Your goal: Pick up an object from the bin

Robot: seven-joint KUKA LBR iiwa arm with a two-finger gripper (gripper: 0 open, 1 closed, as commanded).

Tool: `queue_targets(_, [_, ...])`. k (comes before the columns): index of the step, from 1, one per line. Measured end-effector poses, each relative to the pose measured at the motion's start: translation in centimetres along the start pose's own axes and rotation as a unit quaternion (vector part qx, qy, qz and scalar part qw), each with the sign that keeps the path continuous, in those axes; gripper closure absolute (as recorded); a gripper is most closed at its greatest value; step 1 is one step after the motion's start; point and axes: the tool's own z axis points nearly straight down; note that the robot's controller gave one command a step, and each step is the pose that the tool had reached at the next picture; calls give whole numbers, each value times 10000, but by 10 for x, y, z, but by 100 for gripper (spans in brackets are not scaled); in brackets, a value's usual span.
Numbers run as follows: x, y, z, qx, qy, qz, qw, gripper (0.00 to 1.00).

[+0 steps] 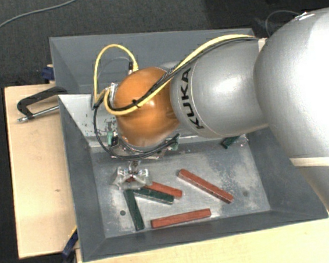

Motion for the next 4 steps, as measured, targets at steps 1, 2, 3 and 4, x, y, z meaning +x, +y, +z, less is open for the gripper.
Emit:
queue_targets(1, [-1,1,1,-5,-13,-2,10000,0])
queue_targets(2, [33,62,2,-24,6,-418,9991,0])
queue_targets(3, [32,61,2,-15,0,-421,9991,100])
queue_targets(4, [65,48,-137,1,-7,-453,9990,100])
